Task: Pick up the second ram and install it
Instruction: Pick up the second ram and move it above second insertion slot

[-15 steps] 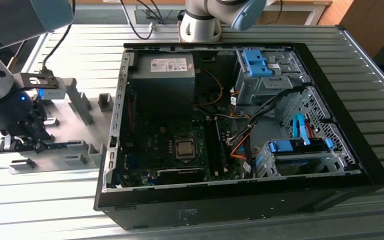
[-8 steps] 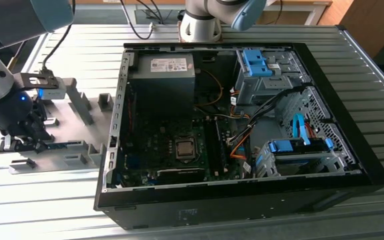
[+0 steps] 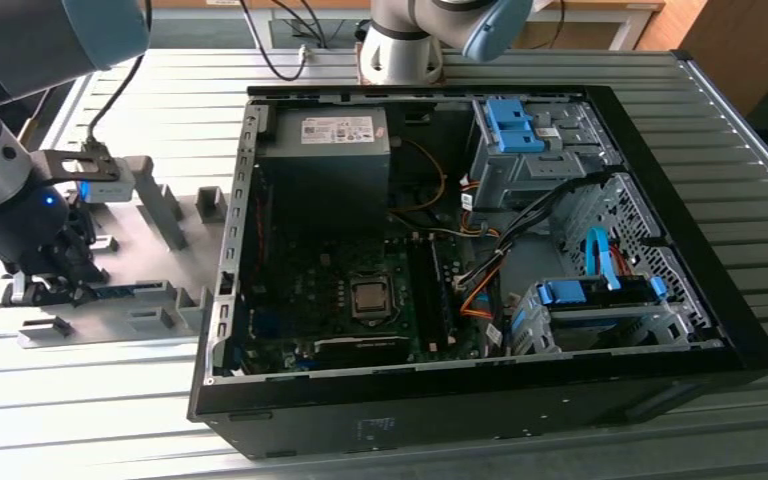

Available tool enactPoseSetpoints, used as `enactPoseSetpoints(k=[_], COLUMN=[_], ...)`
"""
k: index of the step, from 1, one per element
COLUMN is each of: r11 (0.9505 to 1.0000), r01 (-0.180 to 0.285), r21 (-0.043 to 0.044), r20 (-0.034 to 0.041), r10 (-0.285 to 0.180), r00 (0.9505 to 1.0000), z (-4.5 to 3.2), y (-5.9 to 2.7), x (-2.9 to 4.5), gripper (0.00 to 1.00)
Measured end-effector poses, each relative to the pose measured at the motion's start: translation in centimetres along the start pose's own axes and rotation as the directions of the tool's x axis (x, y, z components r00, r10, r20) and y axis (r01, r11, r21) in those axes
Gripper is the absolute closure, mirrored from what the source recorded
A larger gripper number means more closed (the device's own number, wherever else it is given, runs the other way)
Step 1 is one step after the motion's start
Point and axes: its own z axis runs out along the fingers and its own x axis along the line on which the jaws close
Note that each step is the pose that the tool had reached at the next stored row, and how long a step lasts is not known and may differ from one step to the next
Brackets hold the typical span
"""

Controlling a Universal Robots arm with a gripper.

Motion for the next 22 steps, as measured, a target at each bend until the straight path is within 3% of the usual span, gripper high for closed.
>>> enactPoseSetpoints(k=[8,9,22], r11=[1.0000,1.0000,1.0000], r01=[0.000,0.000,0.000], r21=[0.0000,0.0000,0.0000], r20=[0.0000,0.0000,0.0000], r10=[0.000,0.000,0.000], r00=[1.0000,1.0000,1.0000], z=[0.16,0.16,0.53], y=[0.00,0.00,-0.01], x=[0.00,0.00,0.01], gripper=[0.70,0.77,0.77])
